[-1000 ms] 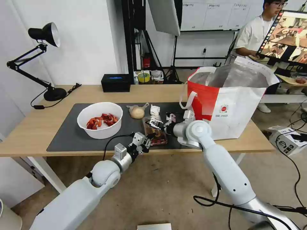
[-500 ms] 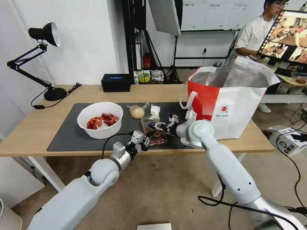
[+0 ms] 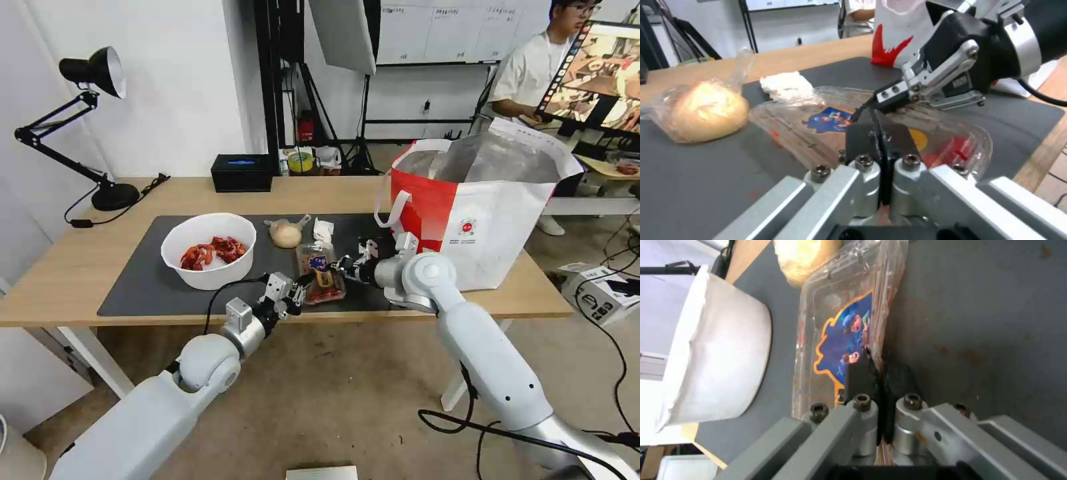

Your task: Pick up the trash from the table and place it into the takeout bag.

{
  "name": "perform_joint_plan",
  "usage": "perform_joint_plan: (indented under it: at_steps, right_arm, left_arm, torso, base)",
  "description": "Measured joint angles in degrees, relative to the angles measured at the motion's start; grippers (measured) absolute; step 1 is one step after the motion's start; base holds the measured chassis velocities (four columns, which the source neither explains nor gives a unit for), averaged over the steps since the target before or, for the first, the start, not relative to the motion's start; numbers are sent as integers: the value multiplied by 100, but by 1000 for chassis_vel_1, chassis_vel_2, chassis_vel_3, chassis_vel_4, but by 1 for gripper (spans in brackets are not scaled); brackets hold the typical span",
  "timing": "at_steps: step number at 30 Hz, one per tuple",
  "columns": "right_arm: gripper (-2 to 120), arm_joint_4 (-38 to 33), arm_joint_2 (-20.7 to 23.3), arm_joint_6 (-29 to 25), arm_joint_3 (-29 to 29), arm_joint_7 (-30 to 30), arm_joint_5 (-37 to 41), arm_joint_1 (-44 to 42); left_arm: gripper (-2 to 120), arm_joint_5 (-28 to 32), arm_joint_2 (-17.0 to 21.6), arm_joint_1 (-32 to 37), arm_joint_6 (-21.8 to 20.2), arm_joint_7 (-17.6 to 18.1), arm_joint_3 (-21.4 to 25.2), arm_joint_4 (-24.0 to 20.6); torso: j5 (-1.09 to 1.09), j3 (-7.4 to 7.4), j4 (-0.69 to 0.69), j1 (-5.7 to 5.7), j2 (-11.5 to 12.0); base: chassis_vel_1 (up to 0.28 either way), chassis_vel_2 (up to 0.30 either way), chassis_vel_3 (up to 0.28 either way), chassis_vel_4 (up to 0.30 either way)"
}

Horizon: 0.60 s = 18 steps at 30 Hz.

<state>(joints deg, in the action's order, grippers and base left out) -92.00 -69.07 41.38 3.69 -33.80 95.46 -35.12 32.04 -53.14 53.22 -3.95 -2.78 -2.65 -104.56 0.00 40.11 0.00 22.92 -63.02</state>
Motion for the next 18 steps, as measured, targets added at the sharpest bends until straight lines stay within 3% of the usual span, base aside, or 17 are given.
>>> perform_joint_plan:
  at_steps: [8,14,16,18]
  right_arm:
    - [0,-4,-37,-3,100,83,-8,12]
    - [0,-139,-52,-5,260,173,-6,-22]
    - [0,-353,-35,-10,402,224,-5,-102]
    - [0,-464,-15,-12,457,237,2,-129]
  left_arm:
    - [0,59,160,453,35,-19,490,-267]
    - [17,93,241,902,83,-19,855,-483]
    - [28,94,243,1177,142,-19,1033,-604]
    - [30,92,226,1300,166,-13,1102,-648]
  torso:
    - [0,0,0,0,0]
    - [0,0,1,0,0]
    - [1,0,0,0,0]
    - [1,0,0,0,0]
  base:
    - [0,0,0,0]
    - [0,0,0,0]
    - [0,0,0,0]
    - [0,0,0,0]
